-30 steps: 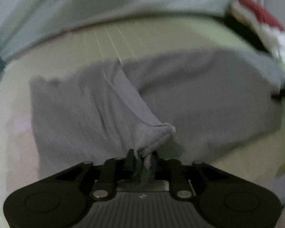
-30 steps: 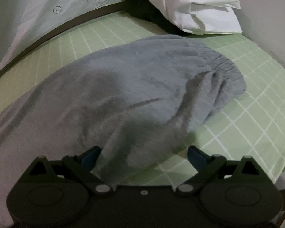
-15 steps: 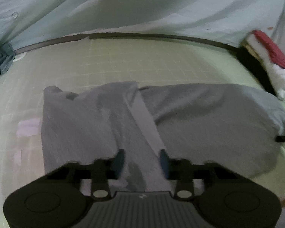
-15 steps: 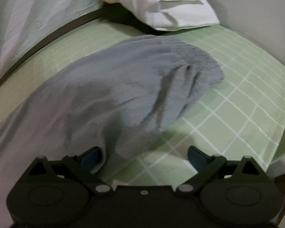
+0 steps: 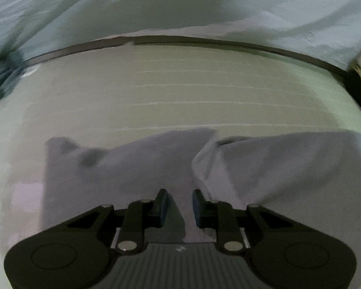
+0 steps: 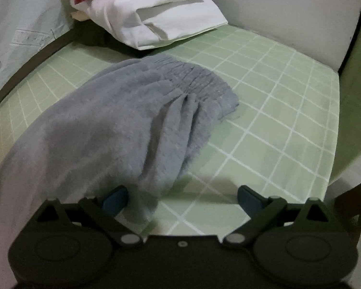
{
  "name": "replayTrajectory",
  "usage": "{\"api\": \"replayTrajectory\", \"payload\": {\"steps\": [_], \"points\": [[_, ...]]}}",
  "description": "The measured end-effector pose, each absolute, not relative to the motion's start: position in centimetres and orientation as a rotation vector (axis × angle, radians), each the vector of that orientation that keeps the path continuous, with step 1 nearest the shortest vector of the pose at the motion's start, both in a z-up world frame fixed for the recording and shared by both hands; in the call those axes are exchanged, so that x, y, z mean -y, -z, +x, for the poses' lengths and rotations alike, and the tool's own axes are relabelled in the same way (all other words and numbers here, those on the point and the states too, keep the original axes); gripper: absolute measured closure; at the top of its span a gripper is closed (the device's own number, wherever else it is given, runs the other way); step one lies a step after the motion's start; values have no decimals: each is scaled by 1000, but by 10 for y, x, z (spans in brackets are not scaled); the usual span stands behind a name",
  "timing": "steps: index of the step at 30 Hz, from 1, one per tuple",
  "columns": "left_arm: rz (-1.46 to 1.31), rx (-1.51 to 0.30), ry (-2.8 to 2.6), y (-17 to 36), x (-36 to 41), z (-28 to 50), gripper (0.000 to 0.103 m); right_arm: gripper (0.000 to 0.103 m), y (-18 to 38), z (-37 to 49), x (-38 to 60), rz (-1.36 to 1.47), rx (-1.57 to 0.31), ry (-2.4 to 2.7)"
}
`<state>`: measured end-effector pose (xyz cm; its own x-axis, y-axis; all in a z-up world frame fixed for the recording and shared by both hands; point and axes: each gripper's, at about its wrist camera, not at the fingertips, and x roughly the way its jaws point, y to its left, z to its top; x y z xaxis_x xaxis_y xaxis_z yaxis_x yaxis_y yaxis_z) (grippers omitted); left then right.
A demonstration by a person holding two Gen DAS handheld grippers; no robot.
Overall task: Fold clothes
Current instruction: 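Open the left gripper and smooth the folded grey sweatshirt flat, then grasp the grey sweatpants waistband with the right gripper and lift it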
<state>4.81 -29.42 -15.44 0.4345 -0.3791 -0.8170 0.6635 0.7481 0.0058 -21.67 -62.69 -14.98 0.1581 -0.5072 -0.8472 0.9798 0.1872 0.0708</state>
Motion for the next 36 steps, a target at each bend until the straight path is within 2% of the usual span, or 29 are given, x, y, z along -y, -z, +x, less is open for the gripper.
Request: {"api": "replayTrajectory", "payload": {"steps": [4,9,14,19,25,27,32,36], "points": [[398,-895,740,160,318,41,52,4,148,-214,629,775,-776,1188],[368,-892,688,150,305,36,40,4,147,-215,636,813,-739,1177],[316,-895,608,138,285,34,17,3,140,-224,646,857,-646,1179],[197,-958,445,140,252,54,17,1,131,-216,655,686,-673,1199],[228,-1010,350,155,235,56,16,1,127,-189,675,390,-765,1136],[247,-1023,338,161,233,55,12,1,130,-182,688,337,-806,1112],[297,-1023,334,165,240,53,2,0,142,-175,724,354,-846,1046],[274,-1050,326,167,238,57,0,0,156,-174,740,406,-878,1003]]}}
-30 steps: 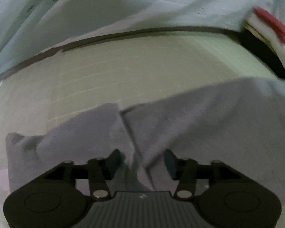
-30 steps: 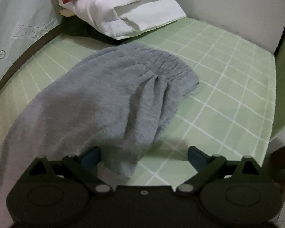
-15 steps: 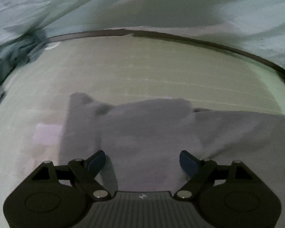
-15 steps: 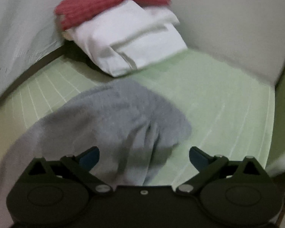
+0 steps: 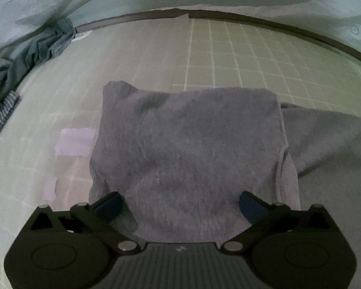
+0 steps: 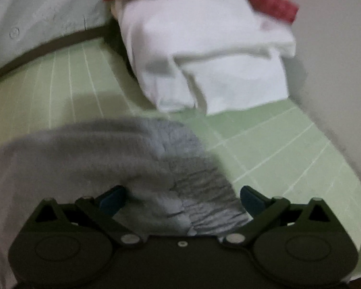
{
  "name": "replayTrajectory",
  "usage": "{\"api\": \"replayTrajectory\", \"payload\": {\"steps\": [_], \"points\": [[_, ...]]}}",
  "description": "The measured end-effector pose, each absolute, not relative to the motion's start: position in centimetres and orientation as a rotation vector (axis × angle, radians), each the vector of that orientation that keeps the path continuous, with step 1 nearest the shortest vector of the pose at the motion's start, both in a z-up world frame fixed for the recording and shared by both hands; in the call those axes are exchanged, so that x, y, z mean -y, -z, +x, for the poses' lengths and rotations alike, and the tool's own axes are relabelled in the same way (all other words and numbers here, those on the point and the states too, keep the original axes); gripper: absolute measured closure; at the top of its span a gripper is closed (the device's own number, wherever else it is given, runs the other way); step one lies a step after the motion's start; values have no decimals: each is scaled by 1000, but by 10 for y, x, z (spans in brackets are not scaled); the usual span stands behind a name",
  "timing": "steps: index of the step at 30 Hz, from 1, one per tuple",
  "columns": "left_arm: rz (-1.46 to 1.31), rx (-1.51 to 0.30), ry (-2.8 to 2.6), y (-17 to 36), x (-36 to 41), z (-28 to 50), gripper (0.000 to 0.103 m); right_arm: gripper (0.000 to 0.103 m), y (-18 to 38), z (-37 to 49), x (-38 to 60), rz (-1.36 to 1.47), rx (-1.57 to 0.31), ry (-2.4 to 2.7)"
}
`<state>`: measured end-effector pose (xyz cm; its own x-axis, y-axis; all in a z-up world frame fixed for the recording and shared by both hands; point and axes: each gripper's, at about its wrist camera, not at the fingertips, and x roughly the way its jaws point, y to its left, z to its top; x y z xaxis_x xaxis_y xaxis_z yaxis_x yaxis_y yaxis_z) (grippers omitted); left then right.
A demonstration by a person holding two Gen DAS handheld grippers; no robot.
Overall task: Fold clothes
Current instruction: 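Grasp the grey sweatpants waistband with the right gripper and lift it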
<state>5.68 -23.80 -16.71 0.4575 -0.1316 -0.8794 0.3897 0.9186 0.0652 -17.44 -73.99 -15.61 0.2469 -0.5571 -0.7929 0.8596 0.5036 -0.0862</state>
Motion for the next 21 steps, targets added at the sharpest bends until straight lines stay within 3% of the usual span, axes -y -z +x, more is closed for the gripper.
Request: {"api": "replayTrajectory", "payload": {"steps": [3,11,14,15,16,21], "points": [[265,-1053,326,168,238,57,0,0,160,-185,743,526,-803,1000],[252,-1055,320,169,239,58,0,0,163,-176,714,478,-803,966],[244,-1054,329,166,236,60,0,19,160,-173,705,474,-798,954],[237,-1051,333,163,234,61,0,41,157,-171,702,468,-795,942],[231,-1049,338,161,231,62,0,54,154,-169,701,468,-798,928],[198,-1036,360,150,221,68,0,62,134,-156,690,394,-805,932]]}}
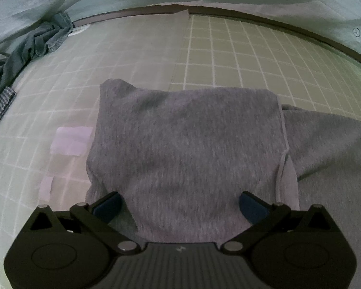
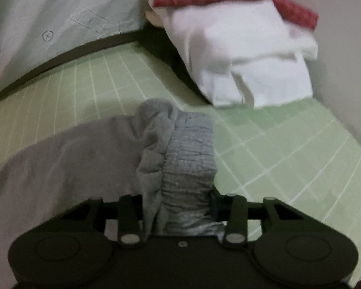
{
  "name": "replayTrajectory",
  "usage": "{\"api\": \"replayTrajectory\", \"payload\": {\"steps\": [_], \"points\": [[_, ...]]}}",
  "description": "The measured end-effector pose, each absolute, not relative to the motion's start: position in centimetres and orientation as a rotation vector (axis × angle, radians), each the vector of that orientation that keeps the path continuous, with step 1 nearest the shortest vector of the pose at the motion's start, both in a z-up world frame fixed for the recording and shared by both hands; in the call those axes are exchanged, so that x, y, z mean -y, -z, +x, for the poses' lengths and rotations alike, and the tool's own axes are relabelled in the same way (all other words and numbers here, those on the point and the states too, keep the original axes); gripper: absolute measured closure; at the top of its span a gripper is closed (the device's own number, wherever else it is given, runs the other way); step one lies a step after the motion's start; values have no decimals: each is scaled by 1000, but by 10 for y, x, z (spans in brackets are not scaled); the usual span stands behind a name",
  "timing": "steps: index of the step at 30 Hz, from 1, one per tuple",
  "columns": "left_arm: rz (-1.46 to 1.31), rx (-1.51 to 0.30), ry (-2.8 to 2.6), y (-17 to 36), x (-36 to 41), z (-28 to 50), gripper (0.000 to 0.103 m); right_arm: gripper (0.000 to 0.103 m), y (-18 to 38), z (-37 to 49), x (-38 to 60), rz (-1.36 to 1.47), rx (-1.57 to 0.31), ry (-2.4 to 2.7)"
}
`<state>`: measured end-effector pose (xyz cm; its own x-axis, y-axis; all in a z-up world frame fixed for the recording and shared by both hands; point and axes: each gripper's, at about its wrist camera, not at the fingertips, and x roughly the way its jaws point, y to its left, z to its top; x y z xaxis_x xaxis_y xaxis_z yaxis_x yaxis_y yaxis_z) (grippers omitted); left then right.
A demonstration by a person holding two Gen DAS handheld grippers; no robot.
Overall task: Fold clothes
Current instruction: 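Grasp the grey sweatpants waistband with the right gripper and lift it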
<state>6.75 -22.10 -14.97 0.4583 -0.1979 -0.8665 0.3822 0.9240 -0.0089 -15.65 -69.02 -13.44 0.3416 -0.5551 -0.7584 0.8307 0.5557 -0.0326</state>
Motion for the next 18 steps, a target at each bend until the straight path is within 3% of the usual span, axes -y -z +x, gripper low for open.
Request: {"api": "replayTrajectory", "payload": {"steps": [10,18], "points": [[139,-1002,401,125,196,78,0,62,53,-127,607,342,-580,861],[149,-980,421,118,162,82,0,58,70,-56,508,393,-645,645]]}}
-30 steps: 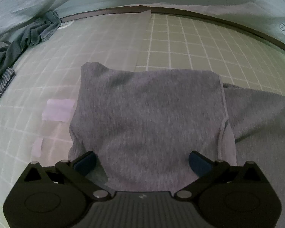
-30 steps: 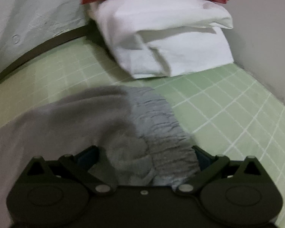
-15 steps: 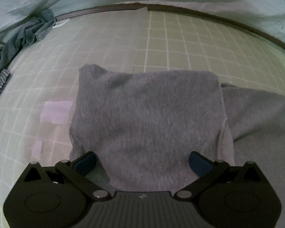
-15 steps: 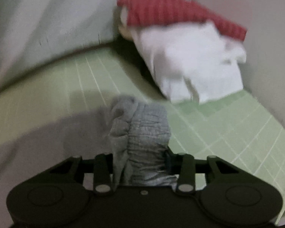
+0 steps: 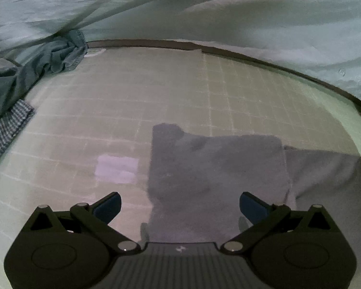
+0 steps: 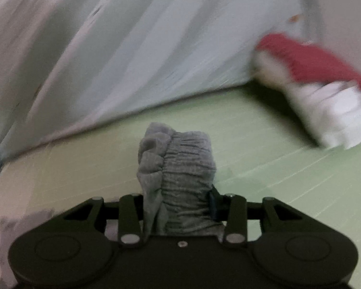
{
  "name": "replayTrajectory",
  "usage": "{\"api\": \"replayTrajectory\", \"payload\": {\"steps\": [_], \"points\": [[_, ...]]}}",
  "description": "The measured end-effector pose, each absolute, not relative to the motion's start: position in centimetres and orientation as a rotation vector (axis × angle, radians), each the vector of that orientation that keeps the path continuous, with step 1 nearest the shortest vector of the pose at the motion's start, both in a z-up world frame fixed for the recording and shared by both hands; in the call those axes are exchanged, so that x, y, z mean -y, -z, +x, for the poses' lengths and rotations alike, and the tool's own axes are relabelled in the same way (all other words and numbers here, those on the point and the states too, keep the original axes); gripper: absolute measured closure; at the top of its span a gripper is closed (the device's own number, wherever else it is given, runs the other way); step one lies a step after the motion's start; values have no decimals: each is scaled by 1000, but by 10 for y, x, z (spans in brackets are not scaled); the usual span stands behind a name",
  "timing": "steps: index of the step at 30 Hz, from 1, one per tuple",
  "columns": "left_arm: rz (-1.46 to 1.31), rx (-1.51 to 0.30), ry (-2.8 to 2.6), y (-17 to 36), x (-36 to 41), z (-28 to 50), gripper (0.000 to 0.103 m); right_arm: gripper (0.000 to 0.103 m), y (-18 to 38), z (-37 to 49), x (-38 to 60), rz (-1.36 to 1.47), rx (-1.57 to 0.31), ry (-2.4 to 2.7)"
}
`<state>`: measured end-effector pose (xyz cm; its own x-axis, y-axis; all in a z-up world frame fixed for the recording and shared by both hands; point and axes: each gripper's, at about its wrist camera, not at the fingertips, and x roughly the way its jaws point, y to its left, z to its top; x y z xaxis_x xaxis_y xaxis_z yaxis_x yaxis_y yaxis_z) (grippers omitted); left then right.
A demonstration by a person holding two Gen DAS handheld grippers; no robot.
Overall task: Fold clothes
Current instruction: 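Grasp the grey sweatpants waistband with the right gripper and lift it, then lay the sweatpants waistband over the sweatshirt with the right gripper and open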
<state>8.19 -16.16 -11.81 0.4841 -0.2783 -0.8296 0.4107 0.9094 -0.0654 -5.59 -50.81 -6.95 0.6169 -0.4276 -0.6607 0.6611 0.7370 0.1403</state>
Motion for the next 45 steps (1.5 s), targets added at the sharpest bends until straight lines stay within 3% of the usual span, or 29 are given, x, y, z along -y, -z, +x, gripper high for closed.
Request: {"api": "replayTrajectory", "payload": {"steps": [5,9,16,18,25,31,35,45], "points": [[129,-1016,436,127,147,74,0,48,134,-14,462,409,-909,525],[145,-1022,433,131,142,63,0,43,117,-20,461,421,-844,526],[136,-1030,398,134,138,56,0,24,77,-57,487,515,-632,593],[135,-1029,380,134,137,56,0,24,80,-67,502,547,-621,669],[133,-1010,341,130,135,61,0,26,125,-49,520,342,-847,753],[155,-1000,336,128,138,62,0,25,126,-25,493,273,-879,638],[160,-999,358,127,138,59,0,25,112,-16,460,190,-842,536],[167,-1016,368,132,133,55,0,21,90,-47,466,396,-662,558]]}}
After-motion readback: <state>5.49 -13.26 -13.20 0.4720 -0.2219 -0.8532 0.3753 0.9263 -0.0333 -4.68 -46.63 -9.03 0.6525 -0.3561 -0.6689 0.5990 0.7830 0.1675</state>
